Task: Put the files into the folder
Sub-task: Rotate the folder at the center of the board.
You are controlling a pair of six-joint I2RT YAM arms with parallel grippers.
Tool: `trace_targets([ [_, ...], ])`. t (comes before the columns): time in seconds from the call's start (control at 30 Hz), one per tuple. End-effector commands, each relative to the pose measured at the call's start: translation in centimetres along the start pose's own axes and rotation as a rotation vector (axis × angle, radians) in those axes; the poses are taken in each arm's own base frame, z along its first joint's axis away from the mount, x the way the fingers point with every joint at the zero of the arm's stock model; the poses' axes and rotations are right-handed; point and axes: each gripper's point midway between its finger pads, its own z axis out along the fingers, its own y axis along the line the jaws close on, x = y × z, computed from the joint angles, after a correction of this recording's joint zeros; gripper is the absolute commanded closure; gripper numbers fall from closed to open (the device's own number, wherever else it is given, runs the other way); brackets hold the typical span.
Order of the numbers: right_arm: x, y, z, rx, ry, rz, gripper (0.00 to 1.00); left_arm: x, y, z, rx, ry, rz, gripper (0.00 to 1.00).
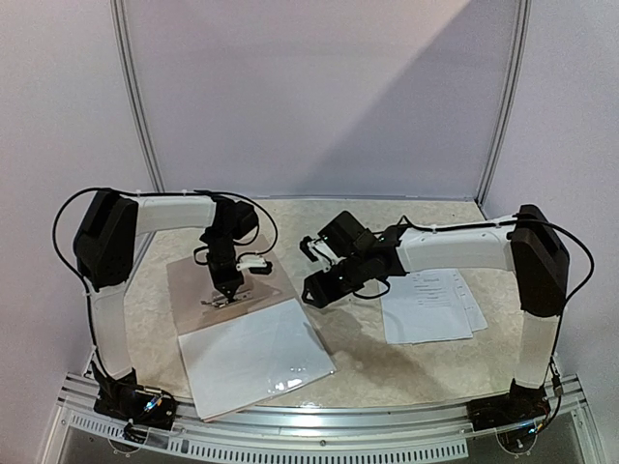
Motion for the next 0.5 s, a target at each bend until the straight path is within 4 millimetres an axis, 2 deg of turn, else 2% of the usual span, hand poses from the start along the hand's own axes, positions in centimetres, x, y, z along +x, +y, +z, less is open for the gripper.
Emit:
trace_targets([
  [0.0,-0.6,-1.3,-2.3,0.055,-0.032,0.036,0.39,-3.0,0.2,-2.4,-0.014,-0.05,0.107,1.0],
  [0.07,-0.7,-2.3,-3.5,0.079,-0.051,0.066,0.39,-4.0,-0.4,-3.6,-0.019,-0.063,0.203,1.0],
  [0.2,0.1,-5.3,-6.0,0.146,-0.073,0.169,0.39,-5.9,-3.5,-4.5,-0.006,-0.081,0.404,1.0],
  [0.33,0.7,-8.1,-8.7,0.218,-0.115,0.266,0.37,-7.6,-5.7,-5.2,-0.029,-0.094,0.574,1.0],
  [0.47,1.2,-8.9,-10.6,0.241,-0.132,0.306,0.37,-9.2,-6.8,-6.1,-0.067,-0.104,0.738,1.0],
])
